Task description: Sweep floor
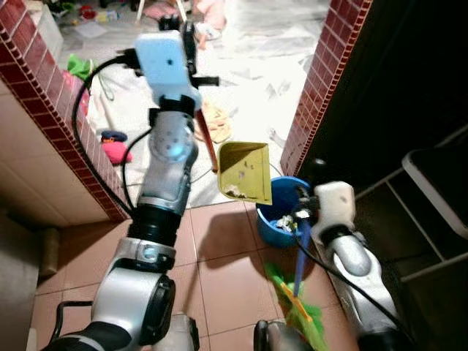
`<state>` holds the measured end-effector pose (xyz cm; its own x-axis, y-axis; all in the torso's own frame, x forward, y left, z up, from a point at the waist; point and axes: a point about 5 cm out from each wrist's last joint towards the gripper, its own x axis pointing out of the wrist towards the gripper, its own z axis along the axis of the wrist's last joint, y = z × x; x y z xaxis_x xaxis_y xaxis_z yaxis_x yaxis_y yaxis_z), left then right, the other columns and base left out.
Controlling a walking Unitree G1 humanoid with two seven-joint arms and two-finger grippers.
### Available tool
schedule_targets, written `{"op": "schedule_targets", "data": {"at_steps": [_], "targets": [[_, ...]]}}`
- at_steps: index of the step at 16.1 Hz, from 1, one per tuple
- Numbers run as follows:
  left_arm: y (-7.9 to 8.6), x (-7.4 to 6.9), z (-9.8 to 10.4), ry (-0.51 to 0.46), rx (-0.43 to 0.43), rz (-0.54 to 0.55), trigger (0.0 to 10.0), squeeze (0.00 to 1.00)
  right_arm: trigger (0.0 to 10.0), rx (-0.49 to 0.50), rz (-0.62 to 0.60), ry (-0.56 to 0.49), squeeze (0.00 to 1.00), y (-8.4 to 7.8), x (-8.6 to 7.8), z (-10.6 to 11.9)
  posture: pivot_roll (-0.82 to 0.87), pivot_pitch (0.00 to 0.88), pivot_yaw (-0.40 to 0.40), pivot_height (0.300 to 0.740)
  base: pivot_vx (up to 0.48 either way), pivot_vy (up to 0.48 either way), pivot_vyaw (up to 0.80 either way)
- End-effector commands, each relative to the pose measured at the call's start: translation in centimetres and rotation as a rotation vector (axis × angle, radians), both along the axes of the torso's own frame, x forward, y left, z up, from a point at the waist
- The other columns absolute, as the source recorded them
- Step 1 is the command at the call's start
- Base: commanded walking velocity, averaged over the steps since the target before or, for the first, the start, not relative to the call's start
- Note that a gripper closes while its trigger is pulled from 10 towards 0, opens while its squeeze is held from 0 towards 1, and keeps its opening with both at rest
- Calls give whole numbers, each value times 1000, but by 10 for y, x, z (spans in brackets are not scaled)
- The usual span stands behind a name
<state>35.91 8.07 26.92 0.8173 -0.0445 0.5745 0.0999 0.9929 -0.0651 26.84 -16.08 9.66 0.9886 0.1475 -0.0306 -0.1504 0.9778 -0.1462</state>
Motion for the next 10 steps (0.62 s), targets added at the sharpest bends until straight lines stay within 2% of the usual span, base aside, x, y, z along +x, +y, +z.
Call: {"op": "schedule_targets", "data": {"at_steps": [1, 3, 5, 8, 10], "targets": [[-15, -4, 11, -57, 2, -61, 10000, 0, 10000, 5, -65, 17, 0, -12, -11, -3, -151, 94, 65, 740, 0, 0, -800], [-21, -5, 12, -58, -5, -77, 10000, 0, 10000, 0, -81, 21, 0, -13, -15, -5, -151, 100, 71, 740, 0, 0, -800], [-28, -7, 13, -81, 12, -102, 10000, 0, 10000, 11, -73, 32, 0, -8, -15, -1, -150, 104, 82, 740, 0, 0, -688], [-36, -11, 6, -97, 59, -140, 10000, 0, 10000, 8, -68, 24, 0, -6, -17, 5, -158, 111, 90, 740, 0, 0, 0], [-45, -18, 1, -135, 130, -180, 10000, 0, 10000, 7, -73, 16, 0, -6, -18, 7, -164, 117, 94, 740, 0, 0, 0]]}}
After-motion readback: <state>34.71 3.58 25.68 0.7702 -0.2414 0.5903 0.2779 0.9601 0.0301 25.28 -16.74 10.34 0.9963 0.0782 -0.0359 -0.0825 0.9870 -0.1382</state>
